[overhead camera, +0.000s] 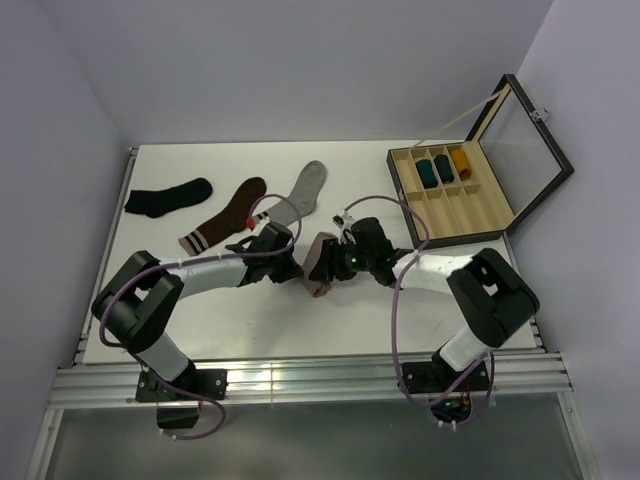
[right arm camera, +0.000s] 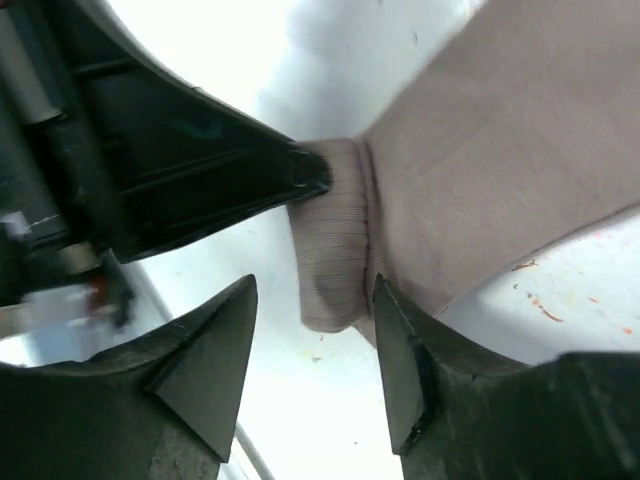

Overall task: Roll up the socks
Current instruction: Roll the sock at the center of the board.

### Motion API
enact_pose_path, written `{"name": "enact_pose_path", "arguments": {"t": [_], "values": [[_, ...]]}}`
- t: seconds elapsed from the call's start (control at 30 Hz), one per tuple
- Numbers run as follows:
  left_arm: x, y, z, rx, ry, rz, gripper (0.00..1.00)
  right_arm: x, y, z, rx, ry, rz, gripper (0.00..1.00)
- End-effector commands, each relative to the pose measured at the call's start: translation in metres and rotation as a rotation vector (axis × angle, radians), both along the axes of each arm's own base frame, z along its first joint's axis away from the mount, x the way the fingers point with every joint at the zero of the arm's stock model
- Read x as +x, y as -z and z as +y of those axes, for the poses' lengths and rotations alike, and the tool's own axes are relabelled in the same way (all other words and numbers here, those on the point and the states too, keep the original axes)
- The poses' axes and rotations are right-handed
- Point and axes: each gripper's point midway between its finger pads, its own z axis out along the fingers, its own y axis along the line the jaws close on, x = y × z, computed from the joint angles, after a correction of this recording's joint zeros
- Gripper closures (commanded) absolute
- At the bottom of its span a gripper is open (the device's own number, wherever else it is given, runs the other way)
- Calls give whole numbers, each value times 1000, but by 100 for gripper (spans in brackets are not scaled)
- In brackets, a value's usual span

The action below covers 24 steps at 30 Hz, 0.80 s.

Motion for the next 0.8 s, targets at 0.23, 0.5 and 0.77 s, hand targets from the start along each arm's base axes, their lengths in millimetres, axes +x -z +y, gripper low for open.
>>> {"name": "enact_pose_path", "arguments": {"t": [0.23,0.5,0.77], "values": [[-1,2,-7,86,120,41,95,11,-21,-9,-354,45,-497,44],[0,2,-10,98,142,50,95,-1,-15,11,-422,-44,-602,46],[1,3,-10,102,142,54,94,-12,7,22,-509,-106,-618,46]]}}
